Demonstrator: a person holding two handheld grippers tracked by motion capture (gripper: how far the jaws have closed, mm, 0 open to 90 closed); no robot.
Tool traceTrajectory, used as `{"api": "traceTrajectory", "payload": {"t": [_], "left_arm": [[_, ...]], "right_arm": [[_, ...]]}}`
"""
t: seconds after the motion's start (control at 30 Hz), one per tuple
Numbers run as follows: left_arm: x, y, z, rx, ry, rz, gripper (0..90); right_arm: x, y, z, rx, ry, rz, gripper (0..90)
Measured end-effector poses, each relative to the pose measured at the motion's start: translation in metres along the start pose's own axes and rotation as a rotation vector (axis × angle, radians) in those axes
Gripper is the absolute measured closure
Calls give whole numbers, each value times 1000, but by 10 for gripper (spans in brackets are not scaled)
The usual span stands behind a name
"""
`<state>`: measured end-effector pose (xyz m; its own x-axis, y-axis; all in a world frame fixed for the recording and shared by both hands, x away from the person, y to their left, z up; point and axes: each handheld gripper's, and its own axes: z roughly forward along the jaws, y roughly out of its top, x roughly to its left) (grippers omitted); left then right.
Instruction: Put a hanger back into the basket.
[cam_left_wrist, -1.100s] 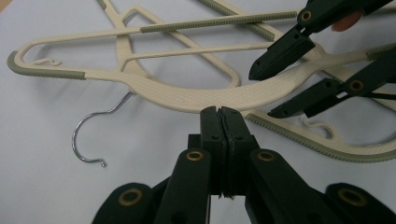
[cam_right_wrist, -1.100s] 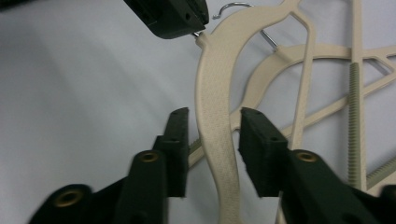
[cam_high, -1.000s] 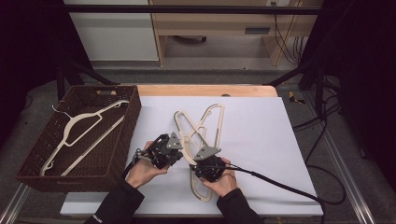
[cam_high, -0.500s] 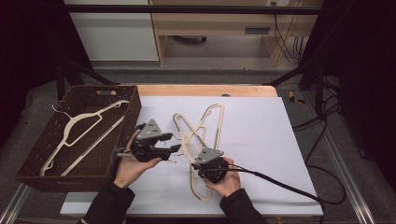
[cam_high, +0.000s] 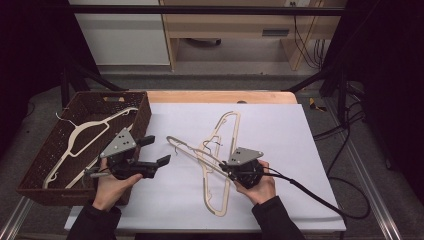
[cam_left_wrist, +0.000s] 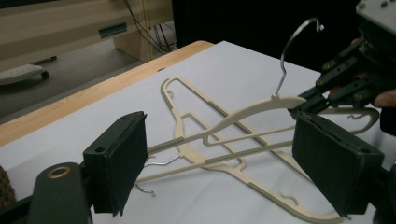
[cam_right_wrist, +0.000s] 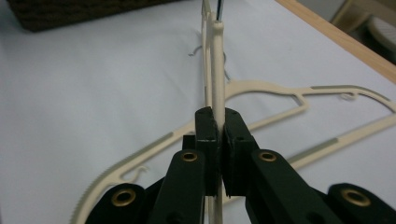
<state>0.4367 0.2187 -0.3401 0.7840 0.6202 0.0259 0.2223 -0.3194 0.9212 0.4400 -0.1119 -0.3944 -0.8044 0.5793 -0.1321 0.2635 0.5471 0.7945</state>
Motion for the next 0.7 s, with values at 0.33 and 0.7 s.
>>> {"api": "traceTrajectory", "payload": {"t": [0.33,0.7], "left_arm": [[-21,1,45,169,-126,137,217],[-31,1,75,293,-249,219,600]], "right_arm": [[3,3,-14,-78,205,13,873],[8,2,-17,-74,284,-7,873]]}}
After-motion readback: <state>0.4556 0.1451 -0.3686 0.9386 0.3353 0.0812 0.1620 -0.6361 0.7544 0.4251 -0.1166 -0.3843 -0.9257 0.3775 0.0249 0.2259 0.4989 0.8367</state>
